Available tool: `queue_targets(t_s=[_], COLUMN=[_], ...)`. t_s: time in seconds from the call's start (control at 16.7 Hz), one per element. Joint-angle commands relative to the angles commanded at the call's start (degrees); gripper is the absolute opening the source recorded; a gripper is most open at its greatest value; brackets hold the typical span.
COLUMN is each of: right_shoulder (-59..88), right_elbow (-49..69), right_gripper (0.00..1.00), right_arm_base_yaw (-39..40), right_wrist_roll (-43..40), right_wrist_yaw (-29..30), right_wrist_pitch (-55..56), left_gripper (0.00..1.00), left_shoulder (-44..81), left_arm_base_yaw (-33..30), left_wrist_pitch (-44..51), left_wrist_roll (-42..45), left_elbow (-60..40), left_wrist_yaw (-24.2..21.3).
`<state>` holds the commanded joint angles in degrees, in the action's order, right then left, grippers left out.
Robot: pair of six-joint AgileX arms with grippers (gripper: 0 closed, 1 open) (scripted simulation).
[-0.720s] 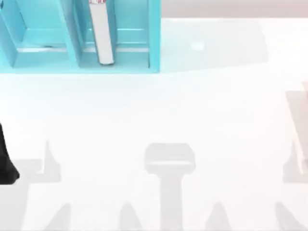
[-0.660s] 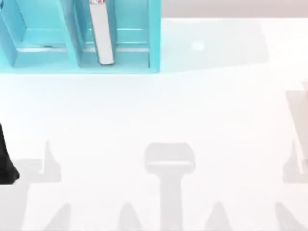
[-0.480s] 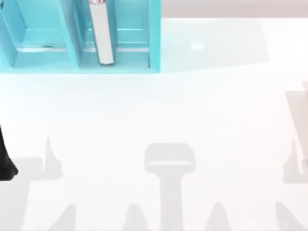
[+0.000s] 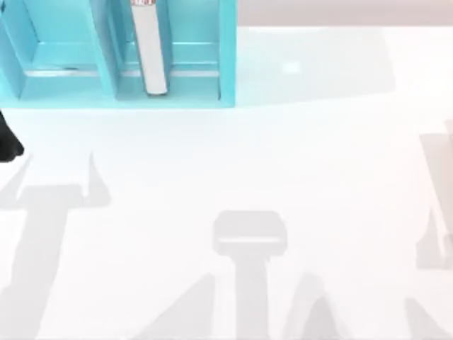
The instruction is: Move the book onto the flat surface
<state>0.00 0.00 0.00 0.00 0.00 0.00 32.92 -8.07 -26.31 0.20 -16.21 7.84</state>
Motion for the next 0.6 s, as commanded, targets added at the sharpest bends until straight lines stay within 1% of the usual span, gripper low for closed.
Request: queue_targets(t_s=[0.42,0.6], right_shoulder=[0.00,0.00], right_elbow=[0.00,0.00], right_gripper=[1.00,1.00], right_arm_base_yaw=[0.00,0.00], right_wrist_roll=[0.00,0.00], right_wrist_yaw=[0.00,0.00], right_wrist_pitch=[0.00,0.00], left_gripper=[1.00,1.00], left_shoulder=[47.63,65.54], left_arm_base_yaw=[-9.06,-12.49], left_wrist_pitch=[-23.98,-32.50], left_wrist_roll=[-0.46,-0.80], left_elbow=[-15.49,-21.18], left_wrist_yaw=[7.27,9.94])
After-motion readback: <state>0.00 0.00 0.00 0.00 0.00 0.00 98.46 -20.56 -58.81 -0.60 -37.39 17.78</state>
